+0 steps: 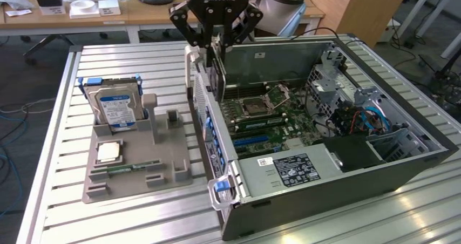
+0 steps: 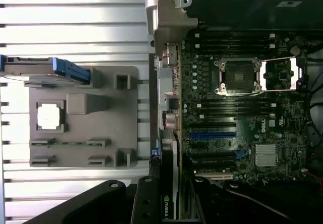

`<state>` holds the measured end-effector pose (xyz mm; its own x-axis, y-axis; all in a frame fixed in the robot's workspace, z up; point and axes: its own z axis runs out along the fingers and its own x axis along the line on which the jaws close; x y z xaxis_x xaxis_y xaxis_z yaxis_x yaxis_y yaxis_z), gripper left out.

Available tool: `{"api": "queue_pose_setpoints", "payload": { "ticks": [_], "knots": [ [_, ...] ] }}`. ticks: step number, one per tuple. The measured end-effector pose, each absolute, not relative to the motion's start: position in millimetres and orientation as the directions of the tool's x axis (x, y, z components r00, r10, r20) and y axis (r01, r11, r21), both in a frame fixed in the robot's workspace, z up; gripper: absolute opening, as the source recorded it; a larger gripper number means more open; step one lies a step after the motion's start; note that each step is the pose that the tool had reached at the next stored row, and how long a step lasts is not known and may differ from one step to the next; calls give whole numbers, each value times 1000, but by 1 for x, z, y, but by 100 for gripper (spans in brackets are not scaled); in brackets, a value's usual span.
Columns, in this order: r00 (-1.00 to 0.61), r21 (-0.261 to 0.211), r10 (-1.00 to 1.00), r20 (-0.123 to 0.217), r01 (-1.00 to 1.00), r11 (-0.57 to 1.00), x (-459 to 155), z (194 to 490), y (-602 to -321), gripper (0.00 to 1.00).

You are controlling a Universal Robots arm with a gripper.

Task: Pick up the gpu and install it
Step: 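Pick up the gpu and move the gpu toward the slot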

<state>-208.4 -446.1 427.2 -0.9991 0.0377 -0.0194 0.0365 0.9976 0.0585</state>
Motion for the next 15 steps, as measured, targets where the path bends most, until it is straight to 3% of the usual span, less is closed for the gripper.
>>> {"api": "queue_pose_setpoints", "payload": {
  "ticks": [15],
  "knots": [
    [-999, 65, 37, -19, 36, 997, -165, 427, -446, 27]
  ]
}}
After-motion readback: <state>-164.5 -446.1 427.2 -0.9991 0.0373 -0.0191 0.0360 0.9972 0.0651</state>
